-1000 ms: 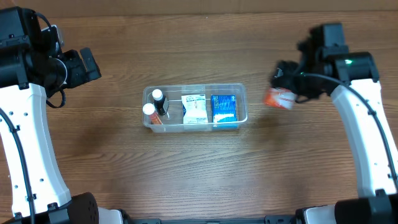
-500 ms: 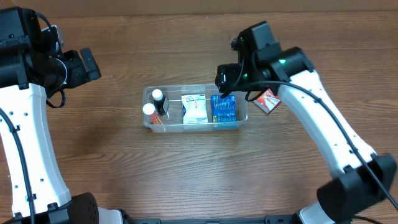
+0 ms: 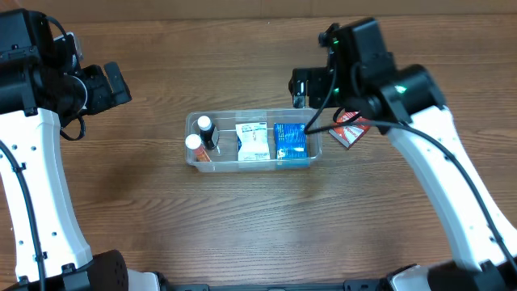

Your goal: Pack container

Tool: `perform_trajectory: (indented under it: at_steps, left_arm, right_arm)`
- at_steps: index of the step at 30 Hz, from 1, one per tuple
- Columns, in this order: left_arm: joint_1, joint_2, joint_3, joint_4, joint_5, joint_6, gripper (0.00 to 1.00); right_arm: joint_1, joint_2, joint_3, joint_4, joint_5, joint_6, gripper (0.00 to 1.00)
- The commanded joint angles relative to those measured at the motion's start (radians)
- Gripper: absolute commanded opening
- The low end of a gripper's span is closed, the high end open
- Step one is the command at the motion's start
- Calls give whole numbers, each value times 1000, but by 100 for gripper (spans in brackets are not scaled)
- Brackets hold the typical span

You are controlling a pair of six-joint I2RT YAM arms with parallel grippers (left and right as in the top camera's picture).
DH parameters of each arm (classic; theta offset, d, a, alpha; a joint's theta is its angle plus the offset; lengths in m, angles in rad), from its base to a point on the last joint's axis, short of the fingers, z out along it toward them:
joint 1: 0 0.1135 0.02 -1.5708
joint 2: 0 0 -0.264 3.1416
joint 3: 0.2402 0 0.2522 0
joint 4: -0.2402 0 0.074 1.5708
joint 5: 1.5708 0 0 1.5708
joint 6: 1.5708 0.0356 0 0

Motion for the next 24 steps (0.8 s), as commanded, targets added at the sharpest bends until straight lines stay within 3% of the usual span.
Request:
perform_trajectory:
  at_steps: [1, 5, 11, 16, 24]
  left_arm:
    - [4, 2, -2, -2, 5, 18, 100]
    - [4, 2, -2, -3, 7, 18, 100]
    - [4, 2, -2, -7, 8, 18, 100]
    - [4, 2, -2, -6, 8, 18, 100]
    - [4, 2, -2, -6, 8, 18, 100]
  right_arm:
    - [-61, -19, 29, 26, 108, 173, 100]
    - [-187, 46, 29, 45, 84, 307, 100]
    - [-343, 259, 29, -37, -141, 319, 100]
    - [-343, 417, 28, -103, -137, 324, 100]
    - [-334, 548, 27, -128, -103, 481, 100]
